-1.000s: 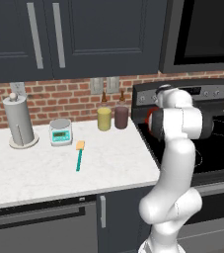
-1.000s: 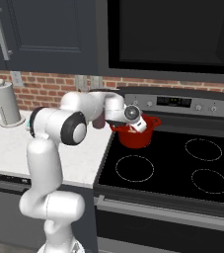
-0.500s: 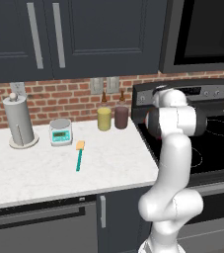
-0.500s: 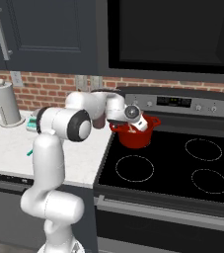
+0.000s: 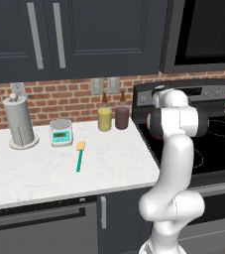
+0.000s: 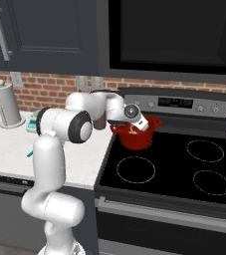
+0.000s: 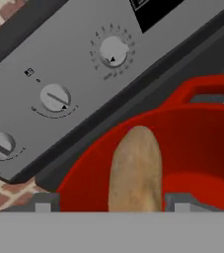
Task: Put the garlic and sweet potato in the pot. Retrieve the spatula and lightly stir the vegetables in the pot.
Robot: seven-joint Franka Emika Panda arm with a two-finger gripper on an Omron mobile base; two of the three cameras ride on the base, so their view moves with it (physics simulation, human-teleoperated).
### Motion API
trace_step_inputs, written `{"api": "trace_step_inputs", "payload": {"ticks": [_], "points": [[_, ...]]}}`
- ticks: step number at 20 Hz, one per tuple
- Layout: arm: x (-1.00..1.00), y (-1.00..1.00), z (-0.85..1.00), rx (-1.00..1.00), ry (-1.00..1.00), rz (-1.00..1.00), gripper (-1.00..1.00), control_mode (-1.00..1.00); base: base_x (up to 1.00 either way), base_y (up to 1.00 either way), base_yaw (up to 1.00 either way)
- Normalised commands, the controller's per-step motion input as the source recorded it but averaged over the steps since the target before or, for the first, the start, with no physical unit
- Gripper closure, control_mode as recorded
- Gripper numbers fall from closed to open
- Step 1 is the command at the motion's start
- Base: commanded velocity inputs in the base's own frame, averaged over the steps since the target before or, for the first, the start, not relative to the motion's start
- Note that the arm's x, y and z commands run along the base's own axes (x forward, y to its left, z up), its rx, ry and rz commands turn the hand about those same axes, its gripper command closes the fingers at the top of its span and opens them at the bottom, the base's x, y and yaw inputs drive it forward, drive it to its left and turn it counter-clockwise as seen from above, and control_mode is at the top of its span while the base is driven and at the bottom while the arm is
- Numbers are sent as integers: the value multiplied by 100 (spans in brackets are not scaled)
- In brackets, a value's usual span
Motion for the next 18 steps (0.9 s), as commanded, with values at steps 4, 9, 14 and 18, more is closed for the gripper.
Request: {"api": "trace_step_inputs", "payload": {"ticks": [4, 9, 14, 18], "points": [[-45, 0, 55, 0, -15, 0, -100, -100, 0, 0, 0], [-59, 2, 56, 0, -7, 0, -100, -100, 0, 0, 0], [-99, 22, 23, 0, 1, 0, -100, -100, 0, 0, 0], [-100, 52, 69, 0, 7, 0, -100, -100, 0, 0, 0]]}}
